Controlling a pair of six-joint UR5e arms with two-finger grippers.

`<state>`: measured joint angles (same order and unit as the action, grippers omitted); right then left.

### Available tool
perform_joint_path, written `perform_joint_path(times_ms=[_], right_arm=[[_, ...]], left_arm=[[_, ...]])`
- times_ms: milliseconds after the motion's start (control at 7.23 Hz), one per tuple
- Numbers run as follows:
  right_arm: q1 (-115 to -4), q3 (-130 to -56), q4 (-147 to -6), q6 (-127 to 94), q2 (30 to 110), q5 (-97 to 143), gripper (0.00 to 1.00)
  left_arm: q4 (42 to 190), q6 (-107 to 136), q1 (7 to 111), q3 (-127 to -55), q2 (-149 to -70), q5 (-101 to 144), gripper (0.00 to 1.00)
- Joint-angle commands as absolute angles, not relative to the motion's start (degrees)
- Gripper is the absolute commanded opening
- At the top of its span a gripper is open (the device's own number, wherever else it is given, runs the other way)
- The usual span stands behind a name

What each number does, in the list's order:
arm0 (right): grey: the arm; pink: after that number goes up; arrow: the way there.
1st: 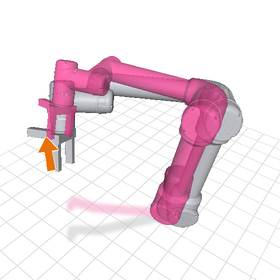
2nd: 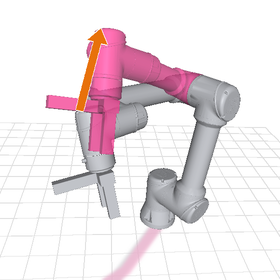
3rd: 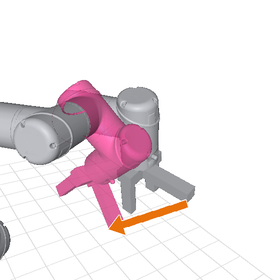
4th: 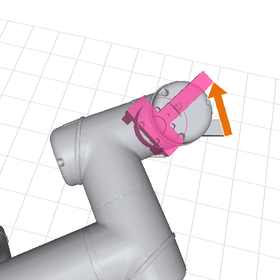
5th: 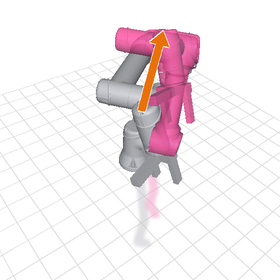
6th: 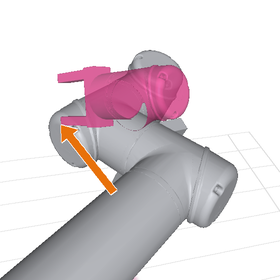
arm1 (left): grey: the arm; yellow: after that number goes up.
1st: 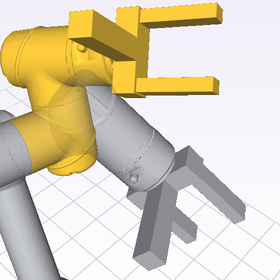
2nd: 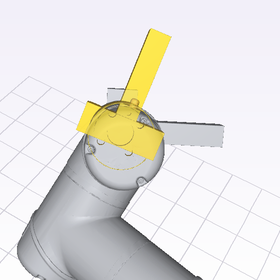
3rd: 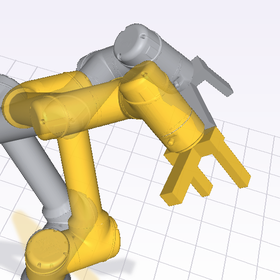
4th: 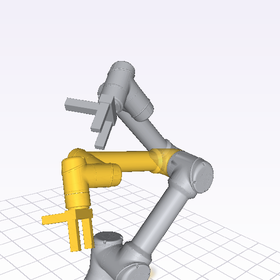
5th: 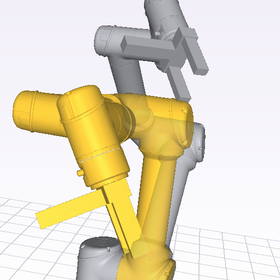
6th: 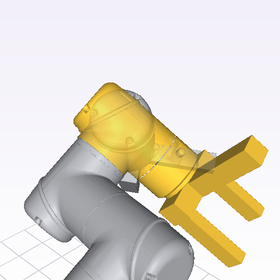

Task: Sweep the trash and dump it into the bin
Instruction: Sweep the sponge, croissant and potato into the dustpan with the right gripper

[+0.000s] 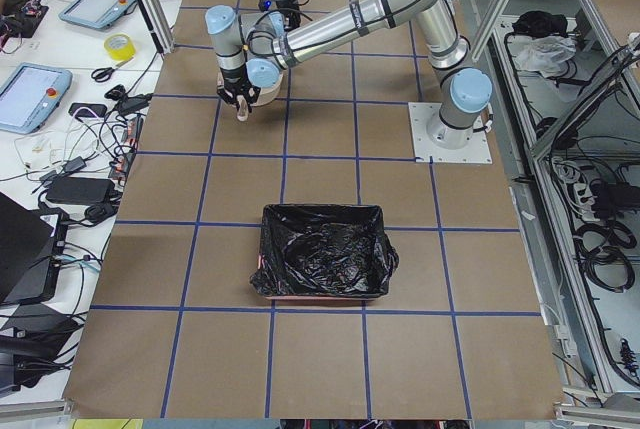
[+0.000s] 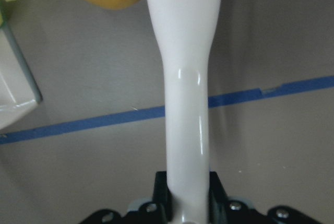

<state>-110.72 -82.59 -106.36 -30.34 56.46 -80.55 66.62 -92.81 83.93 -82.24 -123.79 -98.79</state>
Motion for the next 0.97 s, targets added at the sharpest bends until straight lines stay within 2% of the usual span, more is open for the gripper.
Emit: perform_joint_path(times_ms=[0,415,830], right_arm=[[-113.9,-75.8,-106.5,-32.0,51.3,-80.2,0.01],[-116.0,-68.7,-107.8,-35.2,46.4,-76.9,0.01],[-116.5,-67.9,-112.7,-38.3,45.2,-71.2,0.01]], left_arm=[[66.6,-92.8,84.0,-82.3,-123.8,-98.8,0.07],[66.6,-92.8,84.0,-82.4,-123.7,-98.8,0.07],[66.6,-92.8,84.0,-82.4,-123.7,-98.8,0.07]])
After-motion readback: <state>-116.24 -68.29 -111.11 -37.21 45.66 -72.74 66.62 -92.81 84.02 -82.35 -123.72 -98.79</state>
